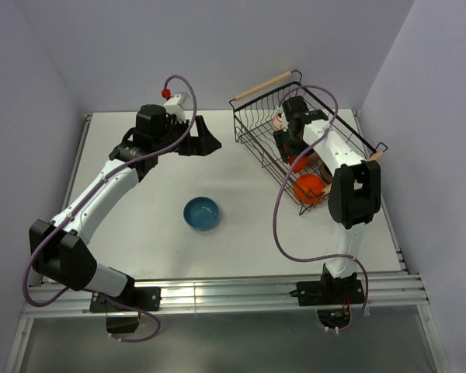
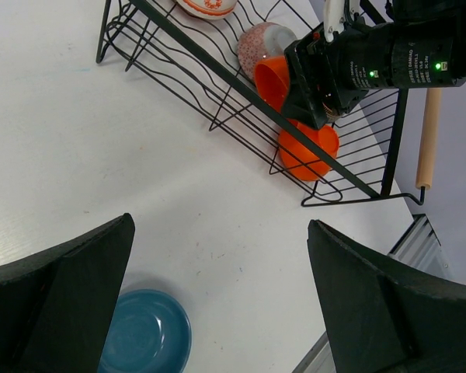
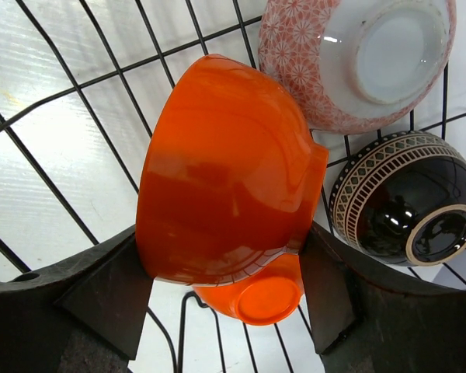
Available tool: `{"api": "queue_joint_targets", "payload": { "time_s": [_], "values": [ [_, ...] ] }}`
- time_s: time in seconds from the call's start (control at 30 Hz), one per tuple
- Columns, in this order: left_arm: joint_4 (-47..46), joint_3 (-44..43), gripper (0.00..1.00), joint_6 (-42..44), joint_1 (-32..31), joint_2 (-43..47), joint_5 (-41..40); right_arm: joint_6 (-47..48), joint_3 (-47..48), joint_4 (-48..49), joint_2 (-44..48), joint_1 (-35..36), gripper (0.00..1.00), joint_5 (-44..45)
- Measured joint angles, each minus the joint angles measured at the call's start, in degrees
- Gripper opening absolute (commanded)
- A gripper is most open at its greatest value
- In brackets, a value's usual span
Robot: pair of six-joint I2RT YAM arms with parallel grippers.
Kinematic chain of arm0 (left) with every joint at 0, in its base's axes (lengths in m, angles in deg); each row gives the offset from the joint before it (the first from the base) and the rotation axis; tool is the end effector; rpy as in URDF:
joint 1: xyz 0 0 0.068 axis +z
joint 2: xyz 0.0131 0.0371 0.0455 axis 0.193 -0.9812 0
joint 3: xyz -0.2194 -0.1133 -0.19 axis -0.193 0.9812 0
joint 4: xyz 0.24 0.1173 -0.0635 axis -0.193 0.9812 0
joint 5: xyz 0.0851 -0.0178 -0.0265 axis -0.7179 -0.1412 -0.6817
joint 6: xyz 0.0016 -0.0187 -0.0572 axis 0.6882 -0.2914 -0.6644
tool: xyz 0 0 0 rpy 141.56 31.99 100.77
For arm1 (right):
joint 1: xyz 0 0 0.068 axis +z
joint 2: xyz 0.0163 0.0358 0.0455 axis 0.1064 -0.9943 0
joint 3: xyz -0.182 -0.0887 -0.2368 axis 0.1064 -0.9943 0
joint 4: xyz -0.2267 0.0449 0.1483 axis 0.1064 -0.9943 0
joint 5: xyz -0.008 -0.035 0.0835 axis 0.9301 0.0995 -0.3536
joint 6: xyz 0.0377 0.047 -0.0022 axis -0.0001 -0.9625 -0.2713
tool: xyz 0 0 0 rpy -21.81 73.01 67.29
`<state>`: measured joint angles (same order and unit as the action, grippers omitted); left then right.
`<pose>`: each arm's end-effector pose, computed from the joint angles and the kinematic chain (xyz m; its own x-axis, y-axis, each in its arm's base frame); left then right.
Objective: Load the bowls into the dish rack
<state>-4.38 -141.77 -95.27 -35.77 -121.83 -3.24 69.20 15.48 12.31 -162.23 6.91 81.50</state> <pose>0.3153 -0.1627 0.3990 -0.6218 -0.1668 -0.7652 0.4690 0.7032 -0.5343 0.4346 0.0936 0.2868 -0.8565 -0.3258 -0.4004 -0.2733 0.9442 -0.1837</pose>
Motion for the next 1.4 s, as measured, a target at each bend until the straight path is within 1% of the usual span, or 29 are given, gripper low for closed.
{"api": "queue_joint_targets", "payload": {
  "time_s": [0.53, 0.83, 0.97, 1.27, 1.37, 1.4],
  "values": [
    [0.0, 0.09, 1.0, 0.0, 0.35, 0.0, 0.02, 5.84, -0.85, 1.16, -0.98, 0.5, 0.0, 1.92],
    [-0.02, 0.09, 0.99, 0.0, 0.37, -0.02, 0.02, 7.04, -0.98, 1.55, -1.66, 0.5, 0.0, 2.38],
    [0.0, 0.09, 1.0, 0.0, 0.37, -0.02, 0.04, 7.23, -0.98, 1.73, -1.97, 0.52, 0.05, 2.73],
    [0.0, 0.09, 0.99, 0.0, 0.42, -0.17, 0.04, 7.21, -0.9, 1.7, -1.99, 1.11, 0.09, 2.8],
    [0.0, 0.09, 1.0, 0.0, 0.44, -0.17, 0.04, 7.23, -0.9, 1.68, -1.99, 1.4, 0.13, 2.93],
    [0.0, 0.09, 0.99, 0.0, 0.46, -0.17, 0.04, 7.21, -0.9, 1.68, -1.99, 1.49, 0.16, 2.97]
  ]
}}
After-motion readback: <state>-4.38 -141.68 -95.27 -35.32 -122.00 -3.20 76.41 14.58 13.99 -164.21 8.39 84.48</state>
